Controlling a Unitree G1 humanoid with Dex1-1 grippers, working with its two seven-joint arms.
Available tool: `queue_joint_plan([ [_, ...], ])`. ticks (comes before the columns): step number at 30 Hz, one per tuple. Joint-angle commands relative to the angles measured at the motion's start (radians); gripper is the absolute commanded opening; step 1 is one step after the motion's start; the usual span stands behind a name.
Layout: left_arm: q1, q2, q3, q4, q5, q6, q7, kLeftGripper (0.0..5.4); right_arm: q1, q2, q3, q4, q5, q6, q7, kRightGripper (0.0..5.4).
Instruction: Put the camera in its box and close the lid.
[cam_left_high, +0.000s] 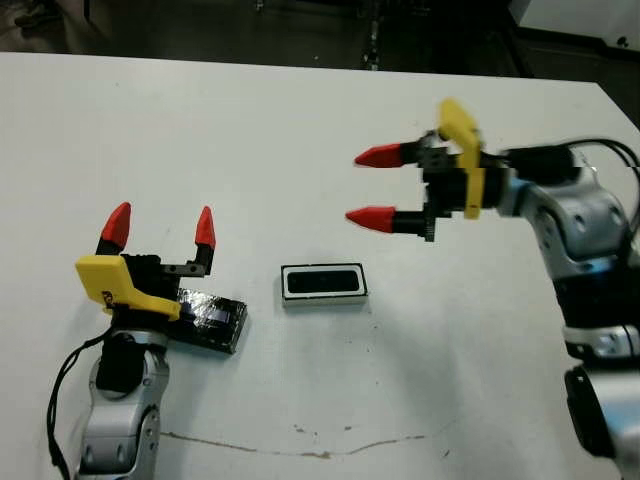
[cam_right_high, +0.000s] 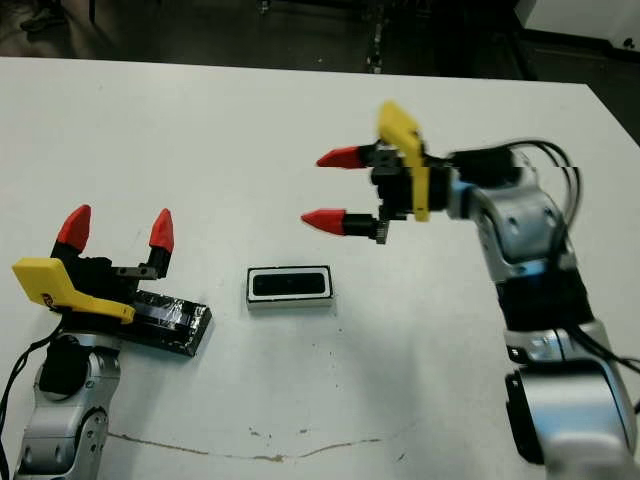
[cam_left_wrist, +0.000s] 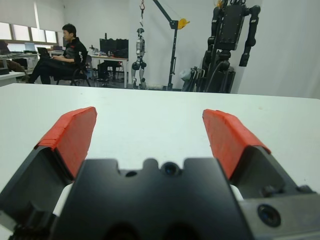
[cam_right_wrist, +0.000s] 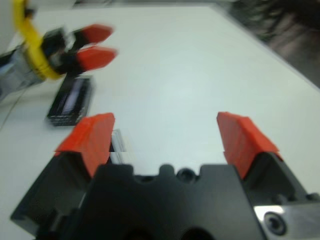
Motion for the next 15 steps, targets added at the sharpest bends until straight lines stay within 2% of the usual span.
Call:
queue_joint_plan([
  [1, 0.013, 0.026, 0.012, -0.033, 0.001, 0.028, -0.007, 5.40, 0.137, 0.029, -0.076, -0.142, 0.038, 0.033, -0.149, 4.56],
  [4, 0.010, 0.053, 0.023, -0.052, 0.009, 0.032, -0.020, 5.40, 0.267, 0.053, -0.112, -0.250, 0.054, -0.003, -0.241, 4.10],
  [9, 0.001, 0.124, 0.060, -0.105, -0.035, 0.085, -0.071, 5.40, 0.475, 0.114, -0.173, -0.414, 0.087, -0.034, -0.393, 3.24],
  [13, 0.006, 0.189, 0.093, -0.163, -0.046, 0.131, -0.108, 5.40, 0.607, 0.168, -0.213, -0.537, 0.122, 0.011, -0.539, 2.56],
  [15, 0.001, 0.233, 0.118, -0.178, -0.088, 0.145, -0.158, 5.40, 0.655, 0.199, -0.218, -0.570, 0.137, 0.007, -0.598, 2.22],
])
